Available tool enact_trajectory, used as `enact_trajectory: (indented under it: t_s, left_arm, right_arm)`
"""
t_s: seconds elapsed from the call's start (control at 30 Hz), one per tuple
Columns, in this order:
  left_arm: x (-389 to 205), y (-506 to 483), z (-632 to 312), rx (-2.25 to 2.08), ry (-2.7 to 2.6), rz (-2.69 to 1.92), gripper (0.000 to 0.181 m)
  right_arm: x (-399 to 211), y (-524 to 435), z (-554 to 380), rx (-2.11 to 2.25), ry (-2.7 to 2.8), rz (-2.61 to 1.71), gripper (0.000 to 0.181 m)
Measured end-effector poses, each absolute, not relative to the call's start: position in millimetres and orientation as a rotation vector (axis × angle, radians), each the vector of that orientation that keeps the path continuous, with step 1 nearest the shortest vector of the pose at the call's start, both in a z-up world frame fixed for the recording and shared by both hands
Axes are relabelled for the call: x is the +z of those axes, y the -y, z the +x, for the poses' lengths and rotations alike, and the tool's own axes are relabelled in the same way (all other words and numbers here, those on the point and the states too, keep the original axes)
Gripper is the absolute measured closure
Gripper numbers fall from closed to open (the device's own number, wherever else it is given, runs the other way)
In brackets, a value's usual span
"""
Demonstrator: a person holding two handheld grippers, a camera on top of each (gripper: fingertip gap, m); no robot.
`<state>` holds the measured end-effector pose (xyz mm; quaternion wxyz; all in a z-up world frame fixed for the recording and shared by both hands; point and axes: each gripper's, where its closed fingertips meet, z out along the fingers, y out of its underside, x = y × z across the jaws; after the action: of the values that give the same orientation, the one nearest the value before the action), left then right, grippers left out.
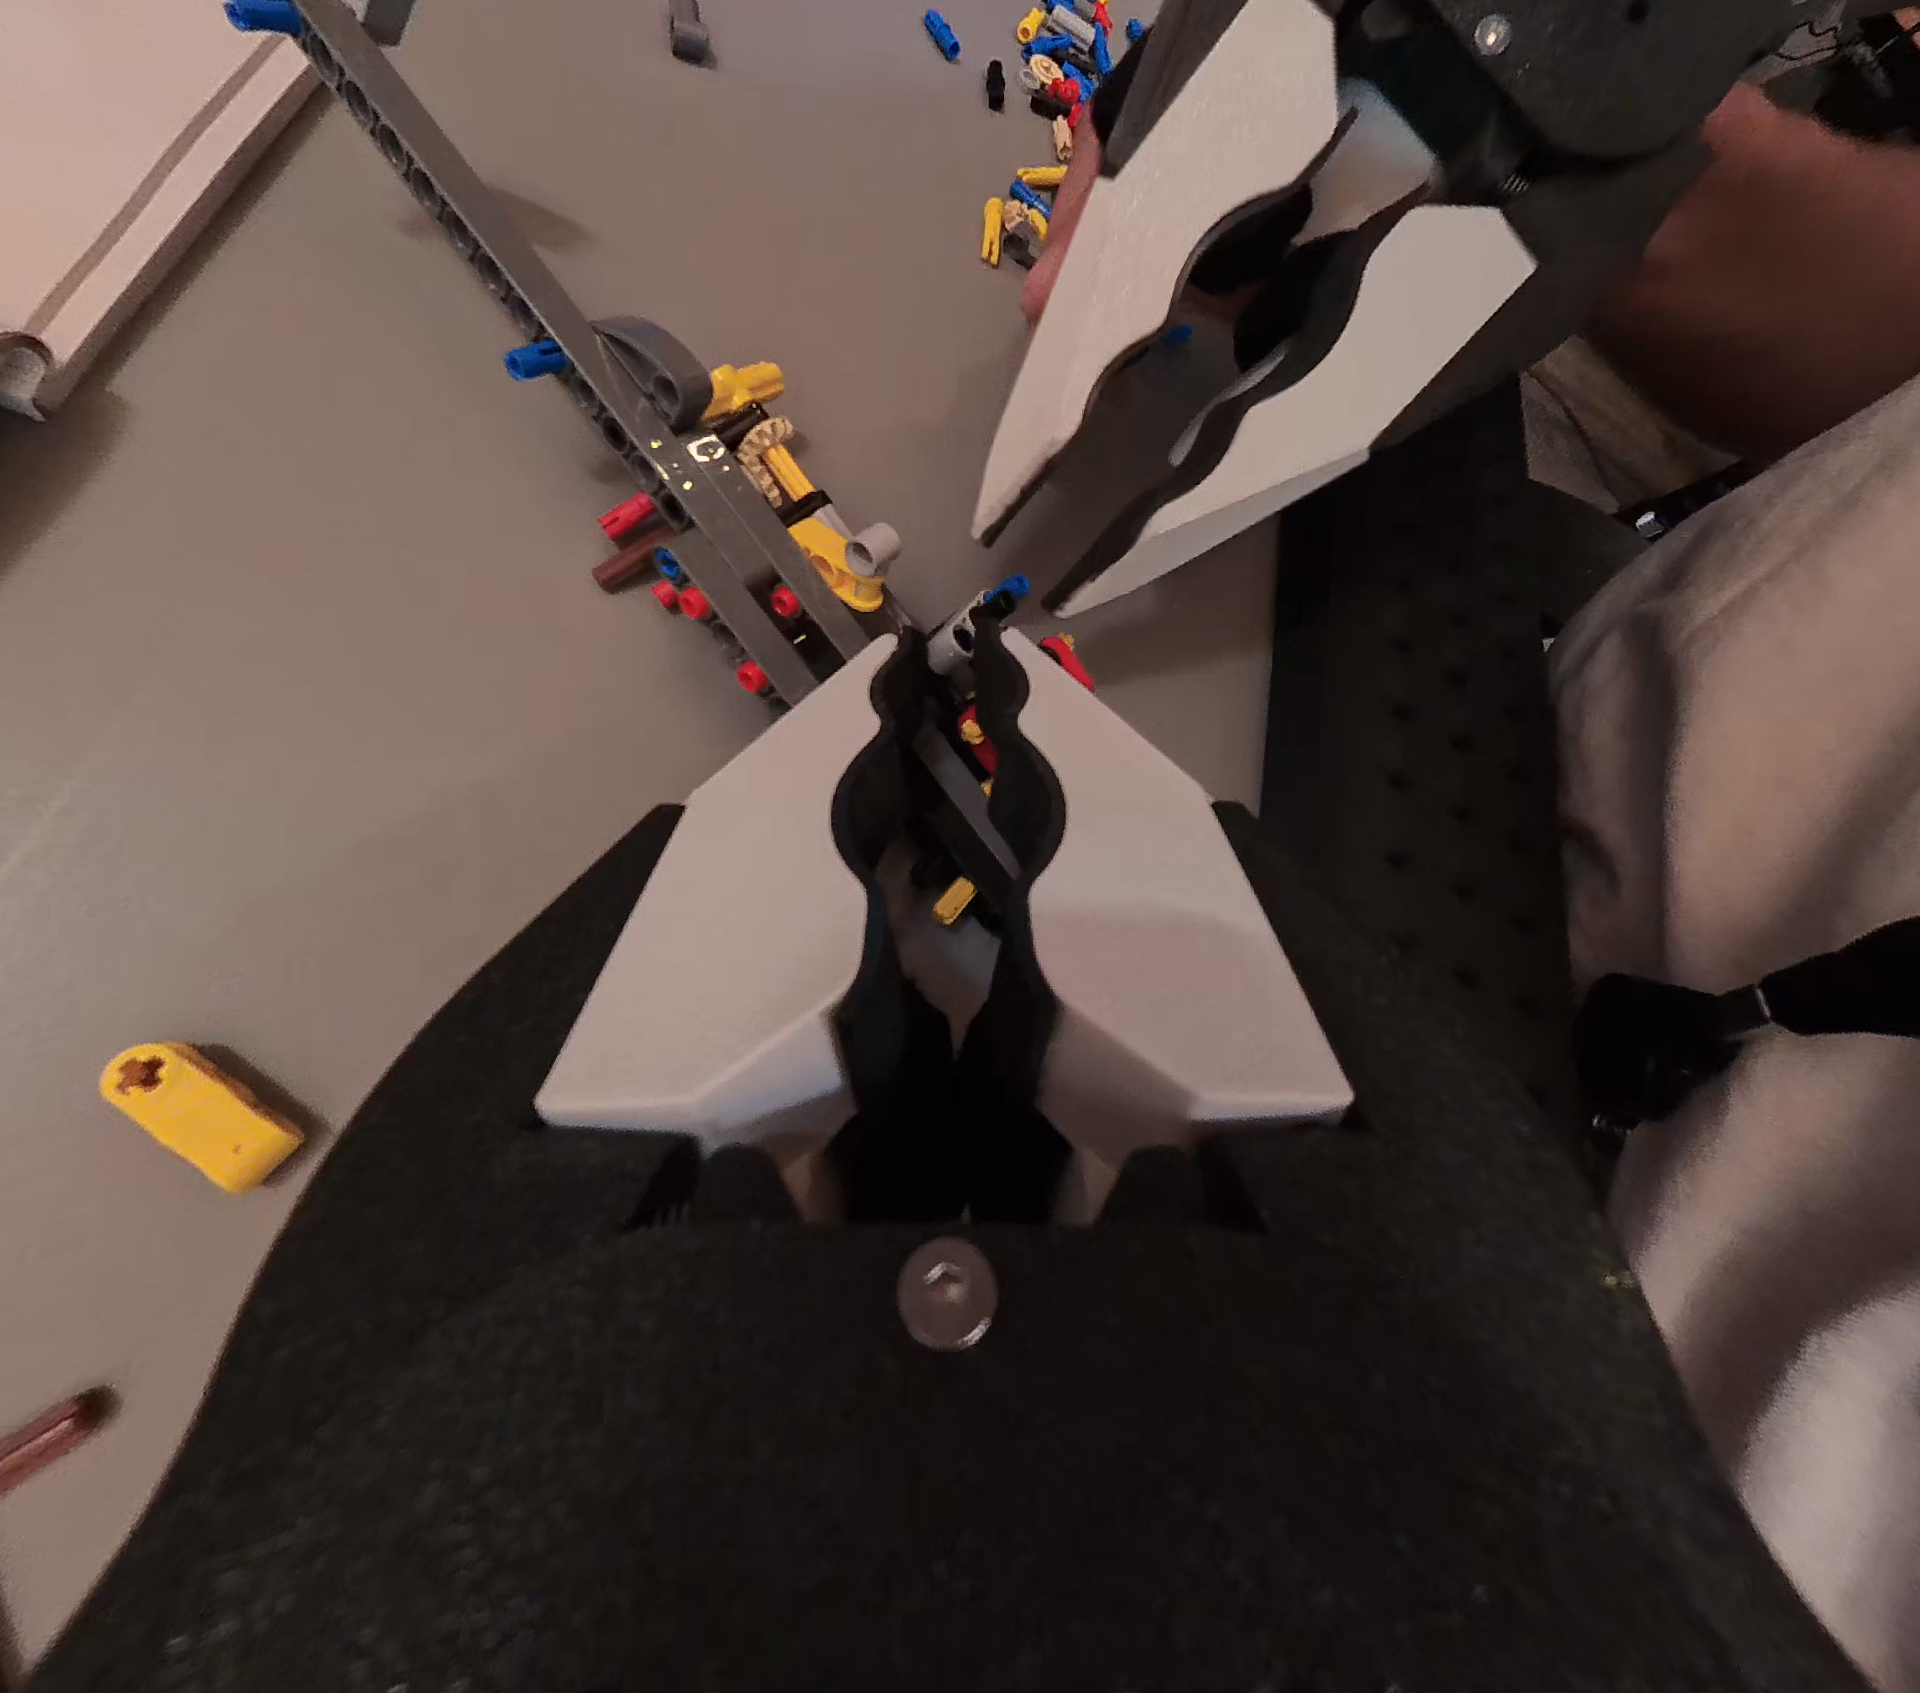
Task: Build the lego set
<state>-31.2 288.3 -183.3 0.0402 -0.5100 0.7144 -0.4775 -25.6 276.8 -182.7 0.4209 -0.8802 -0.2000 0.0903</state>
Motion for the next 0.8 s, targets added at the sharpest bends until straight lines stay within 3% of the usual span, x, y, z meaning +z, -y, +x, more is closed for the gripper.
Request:
enact_trajectory:
  t_s: [0.33, 0.47, 0.57, 0.8]
  left_arm:
    - [-182, -290, -31, -1.43, -2.219, -1.503, 0.174]
    - [-177, -287, -39, -1.328, -2.351, -1.258, 0.151]
    - [-181, -288, -43, -1.171, -2.47, -1.029, 0.145]
    - [-195, -281, -36, -1.123, -2.586, -0.861, 0.154]
  right_arm:
    - [-186, -284, -28, 0.127, 0.602, -2.2, 0.177]
    - [-186, -285, -29, 0.123, 0.623, -2.238, 0.177]
    - [-184, -285, -27, 0.115, 0.634, -2.257, 0.177]
    - [-182, -284, -28, 0.093, 0.657, -2.299, 0.177]
